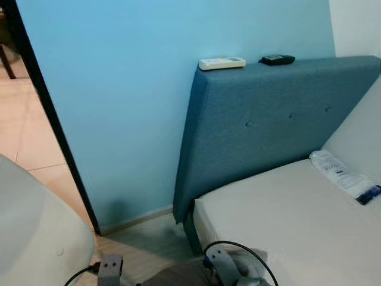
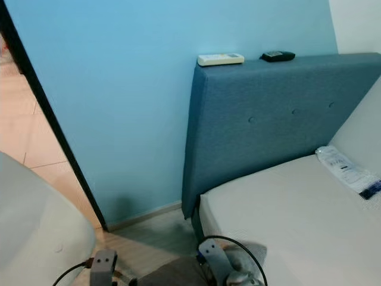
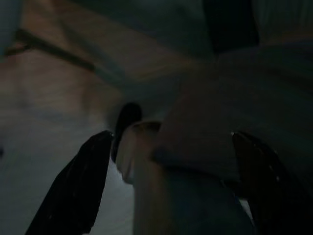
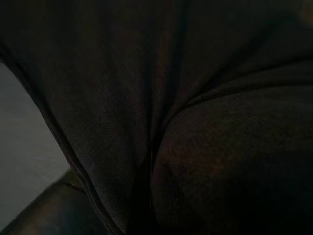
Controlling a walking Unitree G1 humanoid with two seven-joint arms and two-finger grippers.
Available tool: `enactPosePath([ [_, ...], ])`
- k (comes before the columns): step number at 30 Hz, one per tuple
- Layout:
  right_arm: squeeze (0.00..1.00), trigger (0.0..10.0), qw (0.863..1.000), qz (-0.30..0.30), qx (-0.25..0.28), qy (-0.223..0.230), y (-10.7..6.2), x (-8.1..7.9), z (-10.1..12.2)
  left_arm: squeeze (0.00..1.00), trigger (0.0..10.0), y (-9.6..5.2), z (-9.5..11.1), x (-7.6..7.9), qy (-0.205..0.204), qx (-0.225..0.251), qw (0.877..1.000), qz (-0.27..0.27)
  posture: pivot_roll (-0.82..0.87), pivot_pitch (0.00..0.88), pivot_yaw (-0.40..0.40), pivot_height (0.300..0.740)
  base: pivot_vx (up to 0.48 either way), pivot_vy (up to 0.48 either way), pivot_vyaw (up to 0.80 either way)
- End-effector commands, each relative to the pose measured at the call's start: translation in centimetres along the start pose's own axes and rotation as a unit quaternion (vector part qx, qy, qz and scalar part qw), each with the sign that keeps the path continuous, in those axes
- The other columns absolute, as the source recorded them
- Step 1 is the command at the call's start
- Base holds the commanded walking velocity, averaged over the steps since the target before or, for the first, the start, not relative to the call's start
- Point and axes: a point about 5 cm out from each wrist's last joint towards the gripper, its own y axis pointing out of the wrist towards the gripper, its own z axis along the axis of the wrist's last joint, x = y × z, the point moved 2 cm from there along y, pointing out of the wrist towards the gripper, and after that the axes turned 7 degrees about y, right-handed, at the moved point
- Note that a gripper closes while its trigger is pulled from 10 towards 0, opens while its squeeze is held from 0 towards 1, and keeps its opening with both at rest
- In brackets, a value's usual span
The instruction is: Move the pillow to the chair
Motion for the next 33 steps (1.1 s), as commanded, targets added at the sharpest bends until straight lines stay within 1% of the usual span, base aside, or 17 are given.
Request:
enactPosePath([
  [1,0.00,10.0,0.999,0.030,-0.021,-0.022,0.36,-1.31,-0.69,0.00,10.0,-0.20,-0.93,0.24,-0.007,-0.017,1.000,-0.004,0.09,0.065,-0.133,0.740,0.000,0.000,0.77],
  [7,0.00,10.0,0.999,0.032,-0.020,-0.028,0.36,-1.35,-0.70,0.00,10.0,-0.21,-0.96,0.27,-0.009,-0.018,1.000,-0.006,0.10,0.059,-0.132,0.740,0.000,0.000,0.77],
  [8,0.00,10.0,0.998,0.036,-0.019,-0.040,0.36,-1.41,-0.62,0.00,10.0,-0.21,-0.95,0.27,-0.007,-0.018,1.000,-0.007,0.09,0.062,-0.131,0.740,0.000,0.000,0.77],
  [9,0.00,10.0,0.998,0.036,-0.019,-0.040,0.36,-1.41,-0.62,0.00,10.0,-0.21,-0.95,0.27,-0.007,-0.018,1.000,-0.007,0.09,0.062,-0.131,0.740,0.000,0.000,0.77],
  [10,0.00,10.0,0.997,0.038,-0.021,-0.066,0.36,-1.44,-0.52,0.00,10.0,-0.21,-0.96,0.28,-0.006,-0.018,1.000,-0.008,0.10,0.065,-0.130,0.740,0.000,0.000,0.78],
  [11,0.00,10.0,0.997,0.038,-0.021,-0.066,0.36,-1.44,-0.52,0.00,10.0,-0.21,-0.96,0.28,-0.006,-0.018,1.000,-0.008,0.10,0.065,-0.130,0.740,0.000,0.000,0.78],
  [12,0.00,10.0,0.995,0.038,-0.023,-0.089,0.35,-1.46,-0.43,0.00,10.0,-0.22,-0.98,0.28,-0.005,-0.018,1.000,-0.009,0.09,0.066,-0.129,0.740,0.000,0.000,0.77],
  [13,0.00,10.0,0.995,0.038,-0.023,-0.089,0.35,-1.46,-0.43,0.00,10.0,-0.22,-0.98,0.28,-0.005,-0.018,1.000,-0.009,0.09,0.066,-0.129,0.740,0.000,0.000,0.77],
  [15,0.00,10.0,0.992,0.039,-0.025,-0.122,0.35,-1.48,-0.32,0.00,10.0,-0.24,-1.03,0.29,-0.004,-0.018,1.000,-0.009,0.10,0.069,-0.129,0.740,0.000,0.000,0.77],
  [17,0.00,10.0,0.990,0.037,-0.021,-0.135,0.35,-1.47,-0.21,0.00,10.0,-0.26,-1.09,0.32,-0.003,-0.019,1.000,-0.010,0.09,0.069,-0.129,0.740,0.000,0.000,0.77],
  [18,0.00,10.0,0.988,0.036,-0.020,-0.150,0.35,-1.46,-0.12,0.00,10.0,-0.26,-1.15,0.32,-0.001,-0.022,1.000,-0.010,0.09,0.071,-0.128,0.740,0.000,0.000,0.78],
  [19,0.00,10.0,0.988,0.036,-0.020,-0.150,0.35,-1.46,-0.12,0.00,10.0,-0.26,-1.15,0.32,-0.001,-0.022,1.000,-0.010,0.09,0.071,-0.128,0.740,0.000,0.000,0.78],
  [20,0.00,10.0,0.986,0.035,-0.021,-0.161,0.35,-1.46,-0.06,0.00,10.0,-0.26,-1.18,0.32,0.000,-0.024,1.000,-0.010,0.09,0.071,-0.128,0.740,0.000,0.000,0.78],
  [28,0.00,10.0,0.984,0.035,-0.021,-0.175,0.37,-1.54,-0.11,0.00,10.0,-0.26,-1.27,0.42,0.004,-0.028,0.999,-0.015,0.09,0.065,-0.128,0.740,0.000,0.000,0.78],
  [33,0.00,10.0,0.984,0.033,-0.028,-0.173,0.37,-1.46,-0.35,0.00,10.0,-0.27,-1.35,0.50,0.005,-0.030,0.999,-0.018,0.09,0.059,-0.127,0.740,0.000,0.000,0.77],
])
